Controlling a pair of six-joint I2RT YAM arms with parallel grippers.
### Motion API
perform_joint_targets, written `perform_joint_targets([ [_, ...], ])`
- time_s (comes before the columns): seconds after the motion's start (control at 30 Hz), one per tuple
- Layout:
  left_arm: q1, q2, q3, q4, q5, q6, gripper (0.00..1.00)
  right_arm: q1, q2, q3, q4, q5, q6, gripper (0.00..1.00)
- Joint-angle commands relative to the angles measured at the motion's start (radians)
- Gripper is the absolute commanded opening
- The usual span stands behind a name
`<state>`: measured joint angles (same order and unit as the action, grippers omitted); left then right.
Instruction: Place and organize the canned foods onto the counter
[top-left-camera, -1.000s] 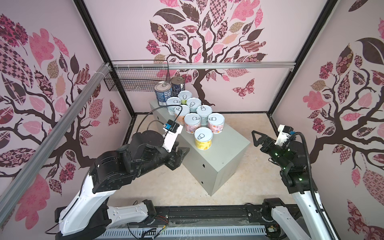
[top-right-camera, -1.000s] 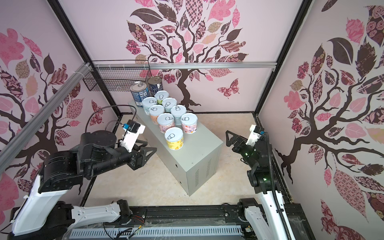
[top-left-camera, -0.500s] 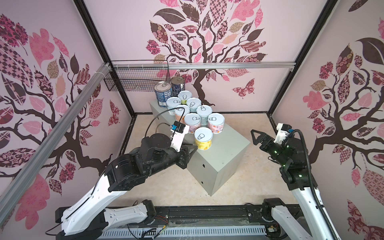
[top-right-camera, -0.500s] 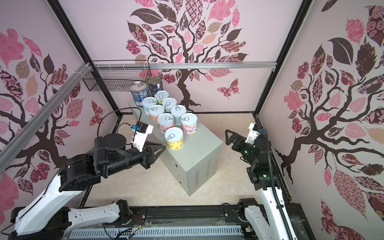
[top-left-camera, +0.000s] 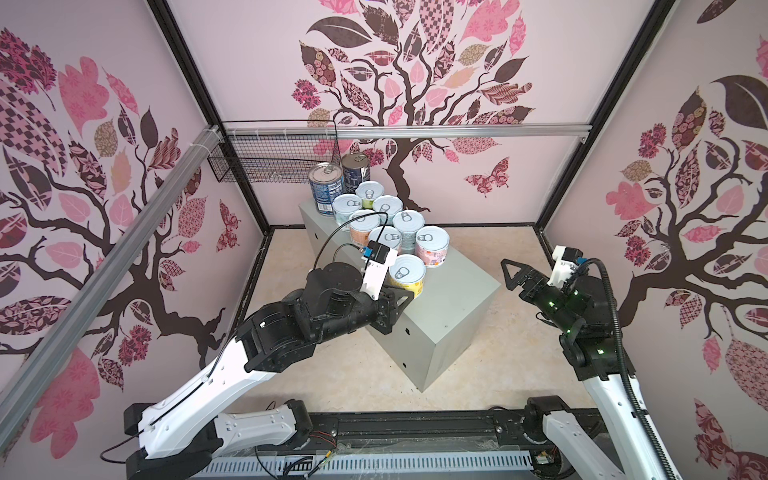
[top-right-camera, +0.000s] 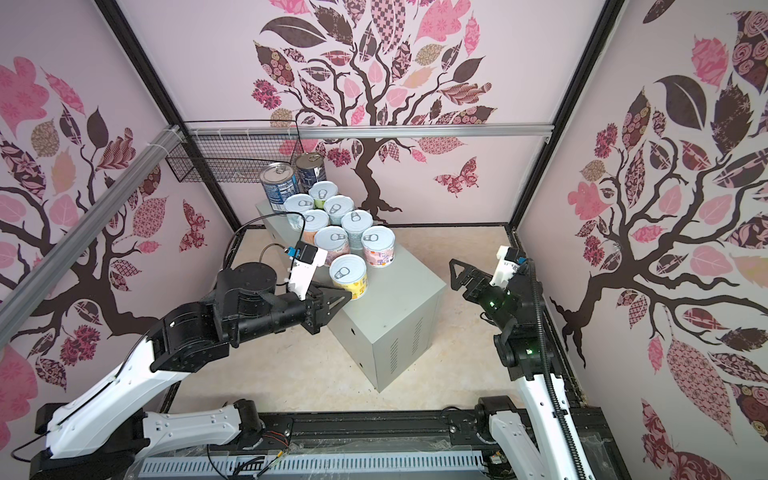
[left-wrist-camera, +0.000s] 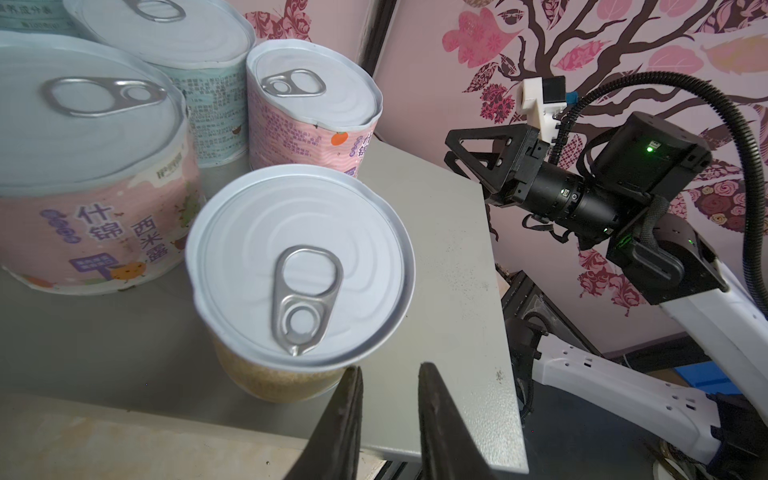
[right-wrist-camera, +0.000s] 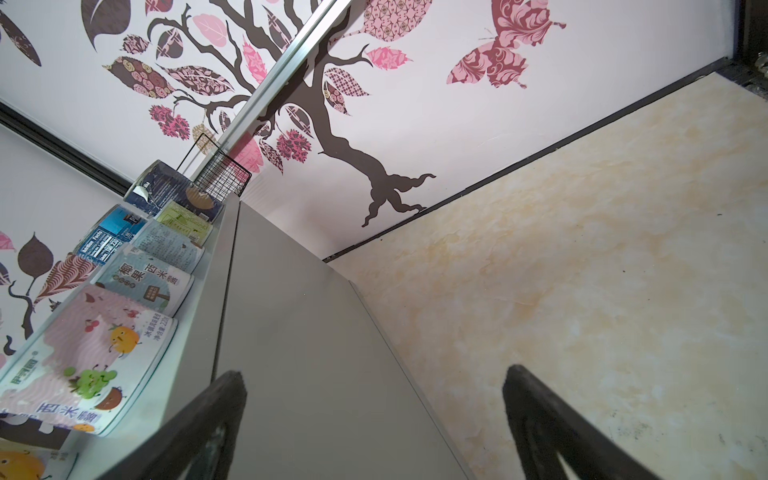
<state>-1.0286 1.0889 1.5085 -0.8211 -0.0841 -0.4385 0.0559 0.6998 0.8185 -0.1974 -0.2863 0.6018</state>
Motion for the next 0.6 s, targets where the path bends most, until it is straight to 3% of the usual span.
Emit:
perform_joint_targets([
  [0.0, -0.004, 0.003, -0.028, 0.044, -0.023, -0.013, 0.27, 0.005, -0.011, 0.016, 0.021, -0.019, -0.001, 1.00],
  [0.57, 0.000, 0.054, 0.025, 0.030, -0.116, 0.014, 0.27, 0.005, -0.039, 0.001, 0.024, -0.028, 0.000, 1.00],
])
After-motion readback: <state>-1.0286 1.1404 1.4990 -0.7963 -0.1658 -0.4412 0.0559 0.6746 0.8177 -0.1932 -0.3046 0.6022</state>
